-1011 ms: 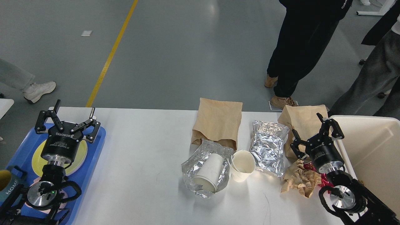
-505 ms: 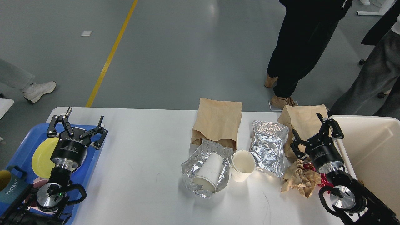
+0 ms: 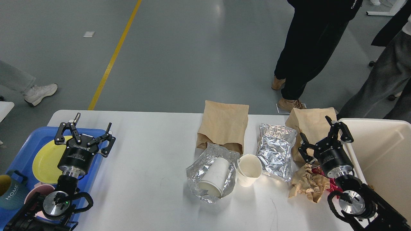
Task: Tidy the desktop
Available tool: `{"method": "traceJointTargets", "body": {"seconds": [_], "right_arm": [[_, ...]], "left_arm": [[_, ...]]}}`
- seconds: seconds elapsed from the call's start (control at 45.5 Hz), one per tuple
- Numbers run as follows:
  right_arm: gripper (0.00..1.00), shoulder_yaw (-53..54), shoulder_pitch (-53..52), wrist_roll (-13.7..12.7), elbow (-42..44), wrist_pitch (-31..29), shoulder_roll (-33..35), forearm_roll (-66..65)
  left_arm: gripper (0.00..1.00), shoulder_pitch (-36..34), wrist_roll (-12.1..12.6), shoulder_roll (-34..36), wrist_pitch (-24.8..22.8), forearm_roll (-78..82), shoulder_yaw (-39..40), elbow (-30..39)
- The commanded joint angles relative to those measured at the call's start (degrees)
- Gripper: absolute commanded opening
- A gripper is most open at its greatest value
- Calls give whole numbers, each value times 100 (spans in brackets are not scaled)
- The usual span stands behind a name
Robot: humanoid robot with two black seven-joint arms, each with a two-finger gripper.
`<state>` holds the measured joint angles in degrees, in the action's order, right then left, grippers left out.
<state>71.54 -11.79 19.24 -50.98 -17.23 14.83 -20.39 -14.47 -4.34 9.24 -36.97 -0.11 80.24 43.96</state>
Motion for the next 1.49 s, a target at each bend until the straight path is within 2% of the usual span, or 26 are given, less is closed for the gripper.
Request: {"method": "traceJointTargets", "body": {"seconds": [0.0, 0.857, 1.055, 1.472], "right_arm": [[100, 0, 1, 0, 0, 0, 3, 0], [100, 0, -174, -8, 211, 35, -15, 70], [100, 316, -157, -43, 97, 0, 670, 70], [100, 211, -34, -35, 229, 9, 680, 70]], "left_arm": [[96, 6, -22, 16, -3, -7, -9, -1], [97, 6, -31, 25, -3, -16, -17, -1], [97, -3, -31, 25, -3, -16, -17, -1], [97, -3, -31, 25, -3, -16, -26, 7]]}}
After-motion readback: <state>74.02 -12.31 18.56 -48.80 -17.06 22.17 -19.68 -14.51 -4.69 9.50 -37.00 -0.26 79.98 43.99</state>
